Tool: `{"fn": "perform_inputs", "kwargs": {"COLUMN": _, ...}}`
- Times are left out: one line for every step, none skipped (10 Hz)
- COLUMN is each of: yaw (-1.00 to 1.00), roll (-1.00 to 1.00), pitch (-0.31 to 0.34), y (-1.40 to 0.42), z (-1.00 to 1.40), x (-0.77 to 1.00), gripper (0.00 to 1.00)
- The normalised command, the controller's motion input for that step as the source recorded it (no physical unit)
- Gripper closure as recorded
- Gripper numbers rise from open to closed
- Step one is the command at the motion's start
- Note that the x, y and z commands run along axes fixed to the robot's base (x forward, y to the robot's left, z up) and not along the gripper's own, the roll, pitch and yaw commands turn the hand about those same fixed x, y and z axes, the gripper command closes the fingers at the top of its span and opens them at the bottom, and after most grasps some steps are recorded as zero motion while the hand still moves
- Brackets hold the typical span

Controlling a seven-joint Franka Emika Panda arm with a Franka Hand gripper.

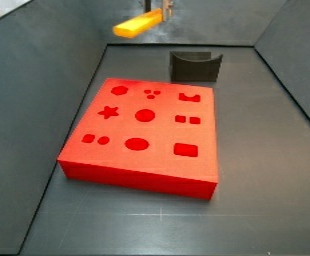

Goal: Pick up the square-circle object. Move up. Place the square-circle object on the fixture. Regrasp the square-circle object. Rotate the square-circle object. Move to above the board. Insert the square-circle object.
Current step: Place the square-circle object on the fixture.

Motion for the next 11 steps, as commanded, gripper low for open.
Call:
{"fn": "perform_inputs", "kwargs": {"yaw": 1.00, "roll": 0.08, "pitch": 0.150, "y": -0.31, "z": -0.06, "x": 1.00, "gripper": 1.00}}
{"fn": "perform_inputs", "kwargs": {"yaw": 1.00, "roll": 0.09, "pitch": 0.163, "y": -0.25, "z": -0.05, "x": 0.95, "gripper": 1.00}}
{"fn": "perform_inputs", "kwargs": {"yaw": 1.00, "roll": 0.12, "pitch": 0.196, "y": -0.14, "z": -0.02, "x": 0.83, "gripper": 1.00}}
{"fn": "perform_inputs", "kwargs": {"yaw": 1.00, "roll": 0.16, "pitch": 0.240, "y": -0.08, "z": -0.02, "x": 0.73, "gripper": 1.00}}
{"fn": "perform_inputs", "kwargs": {"yaw": 1.00, "roll": 0.20, "pitch": 0.285, "y": -0.05, "z": -0.01, "x": 0.66, "gripper": 1.00}}
{"fn": "perform_inputs", "kwargs": {"yaw": 0.79, "roll": 0.22, "pitch": 0.273, "y": -0.03, "z": -0.01, "x": 0.59, "gripper": 1.00}}
{"fn": "perform_inputs", "kwargs": {"yaw": 0.47, "roll": 0.21, "pitch": 0.218, "y": -0.03, "z": -0.01, "x": 0.51, "gripper": 1.00}}
{"fn": "perform_inputs", "kwargs": {"yaw": 0.11, "roll": -1.00, "pitch": 0.120, "y": 1.00, "z": 0.25, "x": 0.70, "gripper": 1.00}}
{"fn": "perform_inputs", "kwargs": {"yaw": 0.08, "roll": -1.00, "pitch": 0.115, "y": 1.00, "z": 0.25, "x": 0.67, "gripper": 1.00}}
{"fn": "perform_inputs", "kwargs": {"yaw": 0.03, "roll": -1.00, "pitch": 0.133, "y": 1.00, "z": 0.20, "x": 0.65, "gripper": 1.00}}
{"fn": "perform_inputs", "kwargs": {"yaw": 0.02, "roll": -1.00, "pitch": 0.155, "y": 1.00, "z": 0.15, "x": 0.69, "gripper": 1.00}}
